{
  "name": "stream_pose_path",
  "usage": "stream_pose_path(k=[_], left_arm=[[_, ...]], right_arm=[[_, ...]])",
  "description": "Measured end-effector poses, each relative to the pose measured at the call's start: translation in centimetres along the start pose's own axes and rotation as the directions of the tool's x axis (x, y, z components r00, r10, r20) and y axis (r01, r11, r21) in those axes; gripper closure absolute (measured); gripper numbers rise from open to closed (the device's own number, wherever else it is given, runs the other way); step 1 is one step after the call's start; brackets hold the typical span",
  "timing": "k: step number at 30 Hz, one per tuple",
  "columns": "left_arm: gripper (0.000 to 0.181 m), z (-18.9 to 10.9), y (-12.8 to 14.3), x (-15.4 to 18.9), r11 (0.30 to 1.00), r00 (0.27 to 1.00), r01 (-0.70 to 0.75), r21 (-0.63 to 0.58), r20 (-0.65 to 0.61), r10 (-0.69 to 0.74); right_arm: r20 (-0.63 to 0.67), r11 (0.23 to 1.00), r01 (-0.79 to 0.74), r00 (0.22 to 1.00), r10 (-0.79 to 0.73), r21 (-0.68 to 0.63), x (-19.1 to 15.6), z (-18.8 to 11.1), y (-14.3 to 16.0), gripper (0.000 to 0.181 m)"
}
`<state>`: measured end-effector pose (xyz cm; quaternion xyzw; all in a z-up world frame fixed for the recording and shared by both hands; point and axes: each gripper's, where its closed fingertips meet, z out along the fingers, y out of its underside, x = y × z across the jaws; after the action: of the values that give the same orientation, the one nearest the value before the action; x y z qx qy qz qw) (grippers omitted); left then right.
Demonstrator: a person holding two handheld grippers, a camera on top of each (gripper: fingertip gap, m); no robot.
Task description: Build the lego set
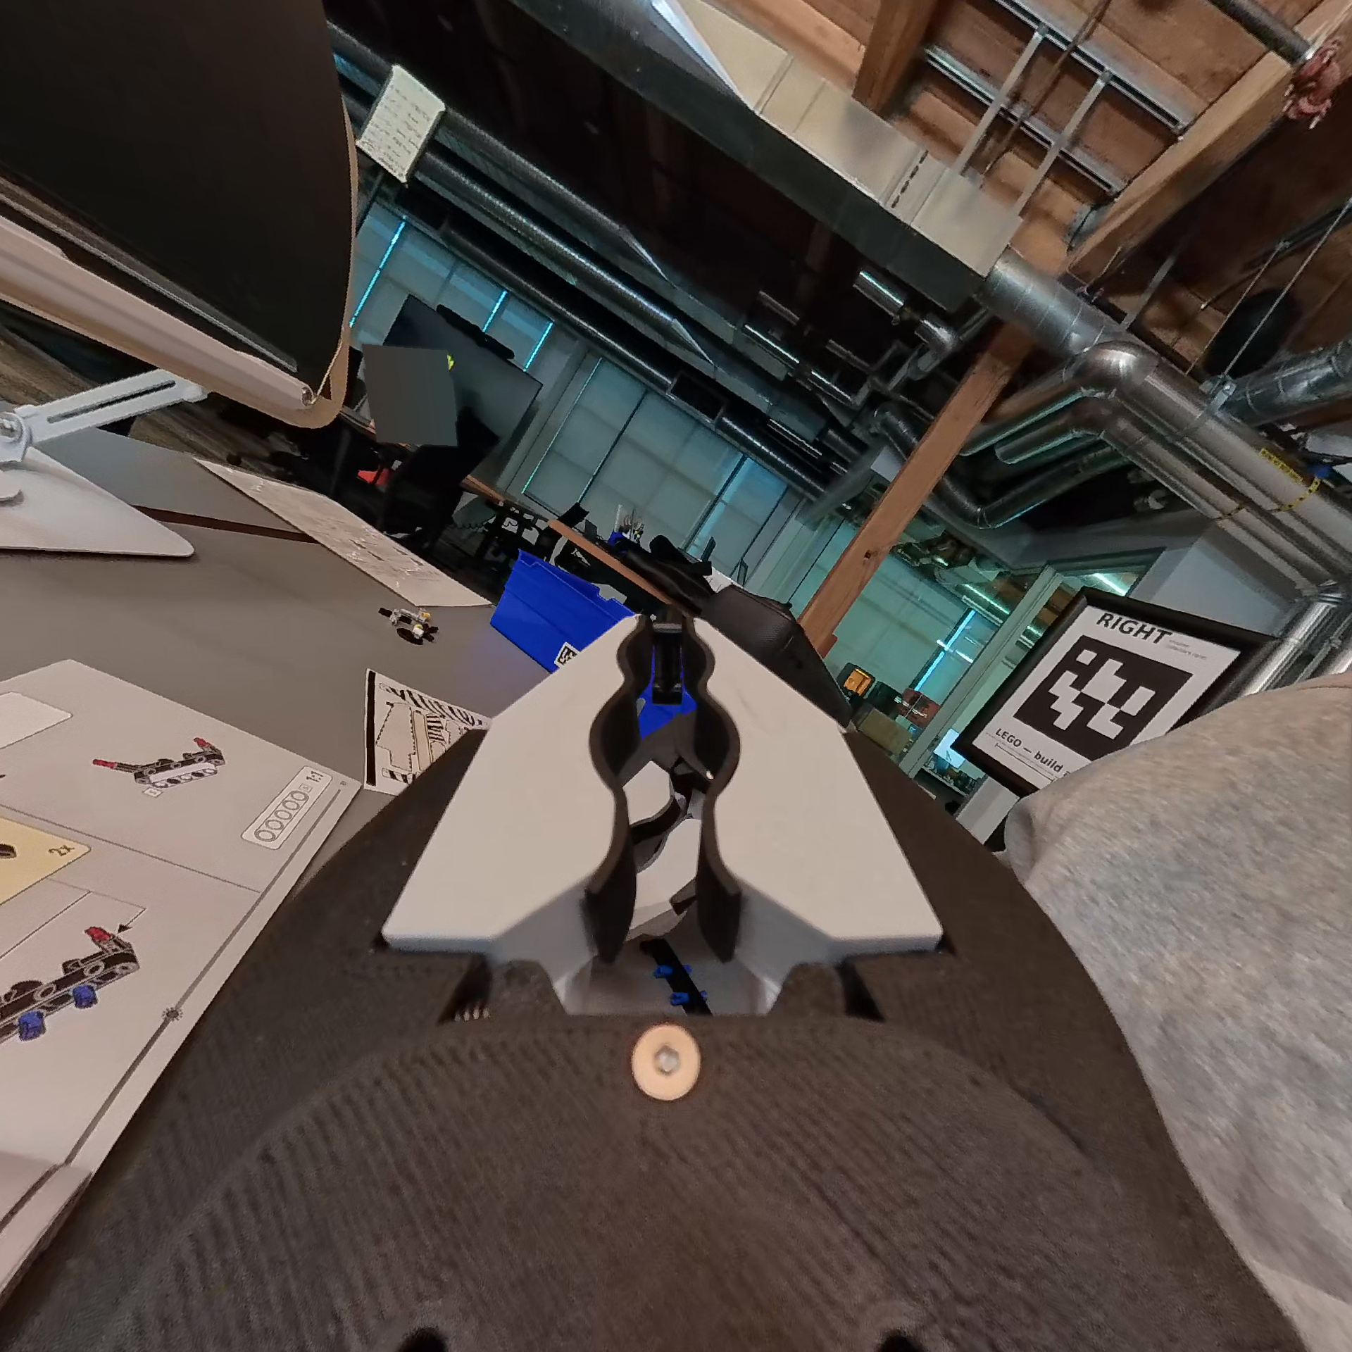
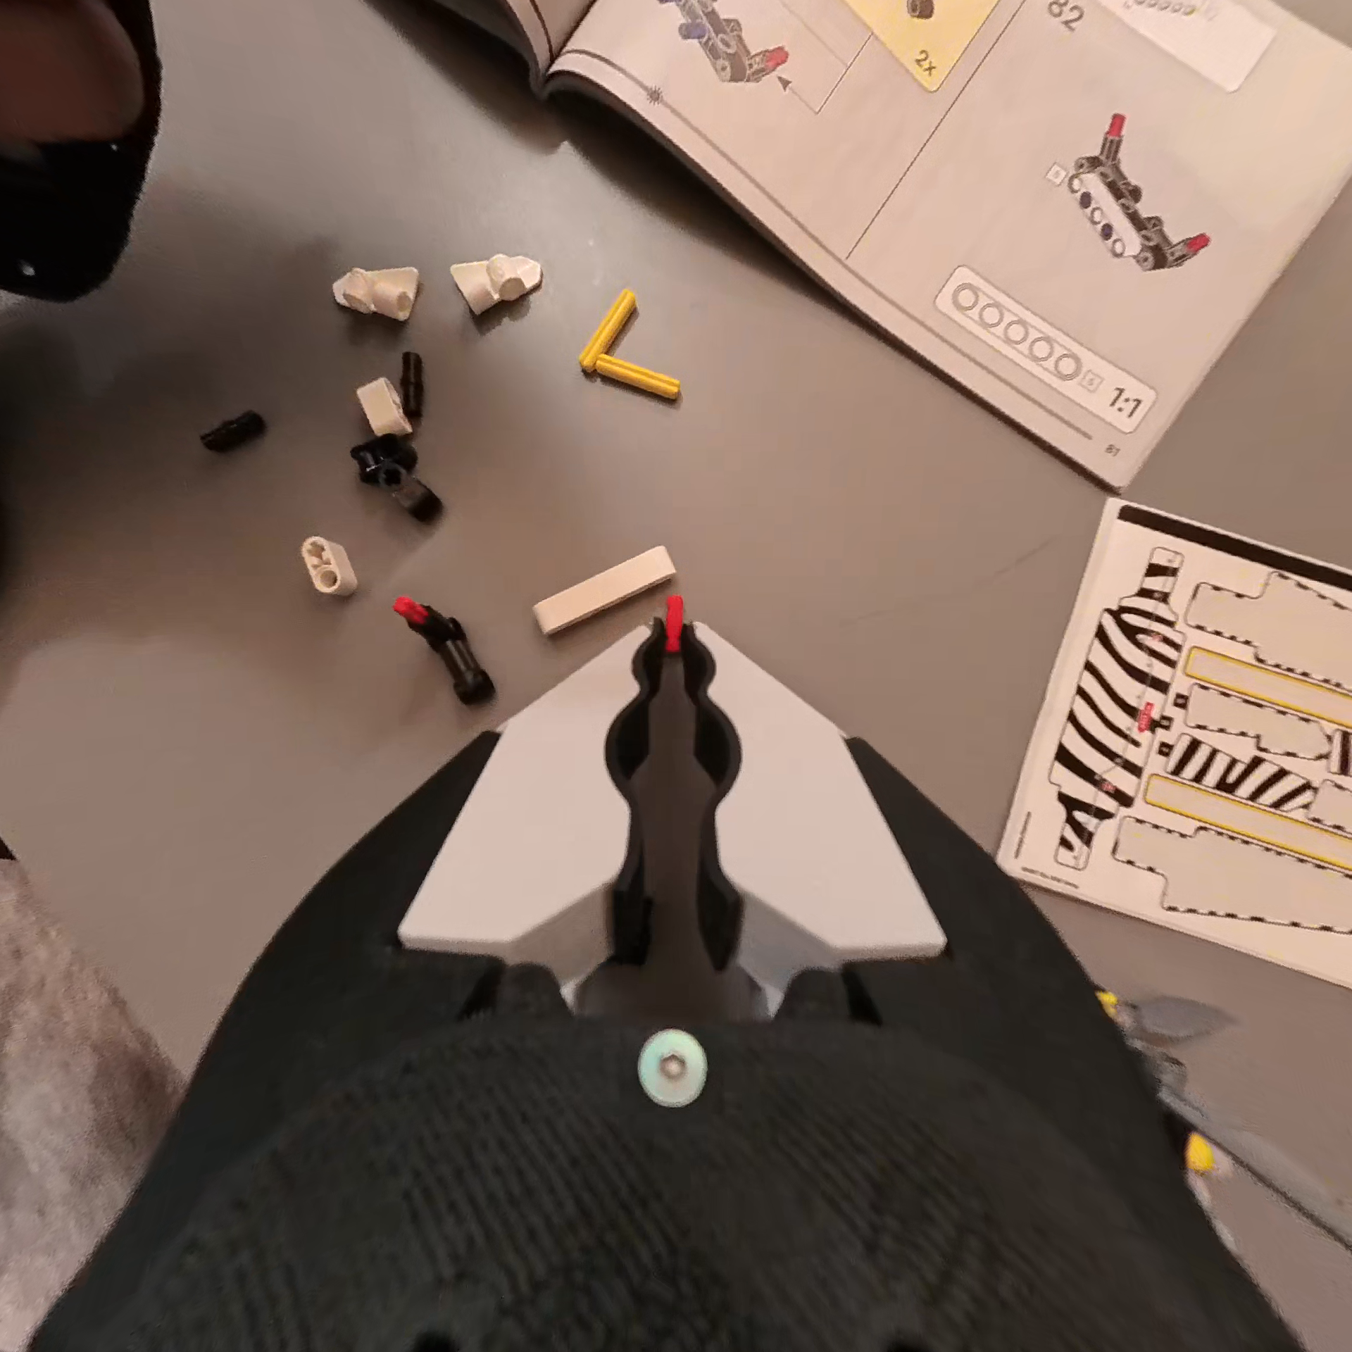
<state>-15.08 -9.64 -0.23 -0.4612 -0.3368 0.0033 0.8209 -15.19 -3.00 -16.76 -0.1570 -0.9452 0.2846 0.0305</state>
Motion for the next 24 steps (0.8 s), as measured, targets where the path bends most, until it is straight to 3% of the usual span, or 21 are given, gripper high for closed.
stream_pose_path(k=[8, 11, 14, 17, 21, 24], left_arm=[[0.177, 0.2, 0.3, 0.3, 1.000, 1.000, 0.015, -0.018, -0.027, -0.015], [0.177, 0.3, 0.6, 0.7, 0.997, 0.993, 0.076, -0.033, -0.085, -0.079], [0.176, 0.5, 1.1, 1.6, 0.984, 0.970, 0.163, -0.066, -0.172, -0.172], [0.177, 0.9, 2.0, 1.9, 0.954, 0.926, 0.278, -0.116, -0.232, -0.298], [0.176, 1.2, 2.2, 2.6, 0.922, 0.869, 0.359, -0.143, -0.309, -0.386], [0.176, 1.3, 2.5, 3.1, 0.920, 0.858, 0.358, -0.162, -0.333, -0.392]], right_arm=[[-0.039, 0.998, 0.039, 0.999, -0.037, 0.048, 0.8, -0.9, -0.9, 0.180], [-0.120, 0.980, 0.114, 0.988, -0.095, 0.164, 1.6, -3.9, -3.4, 0.180], [-0.233, 0.898, 0.278, 0.951, -0.206, 0.340, 1.0, -8.3, -7.1, 0.180], [-0.436, 0.793, 0.489, 0.841, -0.320, 0.363, 0.4, -11.8, -9.3, 0.180], [-0.647, 0.690, 0.699, 0.617, -0.447, 0.190, -0.1, -13.3, -10.2, 0.180], [-0.710, 0.611, 0.789, 0.464, -0.530, 0.058, -1.1, -13.2, -10.3, 0.180]])
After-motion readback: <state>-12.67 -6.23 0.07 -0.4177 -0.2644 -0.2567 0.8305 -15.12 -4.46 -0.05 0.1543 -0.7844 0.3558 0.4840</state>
